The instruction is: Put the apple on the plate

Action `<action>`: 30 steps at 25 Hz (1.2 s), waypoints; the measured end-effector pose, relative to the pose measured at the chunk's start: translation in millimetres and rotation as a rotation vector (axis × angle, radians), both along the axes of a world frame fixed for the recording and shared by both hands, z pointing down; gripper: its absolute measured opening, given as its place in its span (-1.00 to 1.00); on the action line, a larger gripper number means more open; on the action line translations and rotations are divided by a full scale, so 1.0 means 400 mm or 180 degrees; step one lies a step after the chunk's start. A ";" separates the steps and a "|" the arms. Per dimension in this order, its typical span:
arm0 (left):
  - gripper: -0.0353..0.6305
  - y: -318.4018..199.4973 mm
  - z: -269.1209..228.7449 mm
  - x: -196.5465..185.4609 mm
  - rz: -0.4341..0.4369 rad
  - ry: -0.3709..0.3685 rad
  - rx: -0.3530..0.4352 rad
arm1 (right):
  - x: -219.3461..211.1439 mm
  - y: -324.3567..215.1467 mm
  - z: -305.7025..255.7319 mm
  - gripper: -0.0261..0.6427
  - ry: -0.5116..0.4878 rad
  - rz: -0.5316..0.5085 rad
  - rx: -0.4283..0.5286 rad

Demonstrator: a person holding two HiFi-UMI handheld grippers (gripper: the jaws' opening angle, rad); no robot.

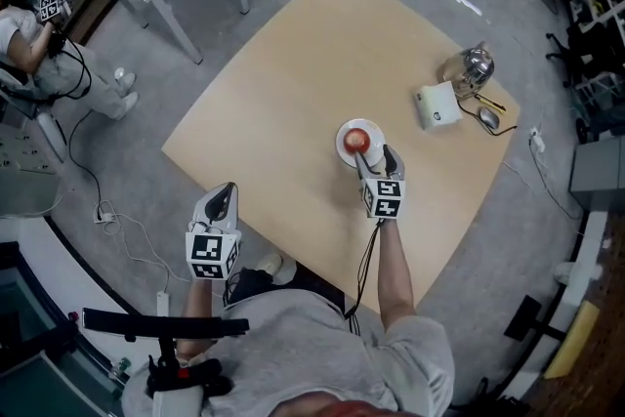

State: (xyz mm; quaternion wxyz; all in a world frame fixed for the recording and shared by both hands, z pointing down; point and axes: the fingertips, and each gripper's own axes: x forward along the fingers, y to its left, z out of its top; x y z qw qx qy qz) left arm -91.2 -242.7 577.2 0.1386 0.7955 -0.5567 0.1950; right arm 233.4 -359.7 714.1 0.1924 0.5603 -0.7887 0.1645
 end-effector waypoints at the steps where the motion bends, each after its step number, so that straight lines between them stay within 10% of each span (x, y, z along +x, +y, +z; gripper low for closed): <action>1: -0.84 0.003 -0.004 -0.001 0.0003 0.0009 0.0013 | -0.002 0.009 -0.011 0.02 -0.0006 0.0003 0.0019; 30: -0.84 0.145 -0.124 0.015 0.0554 0.0247 0.0394 | -0.050 0.430 -0.371 -0.39 -0.0193 0.0508 0.0741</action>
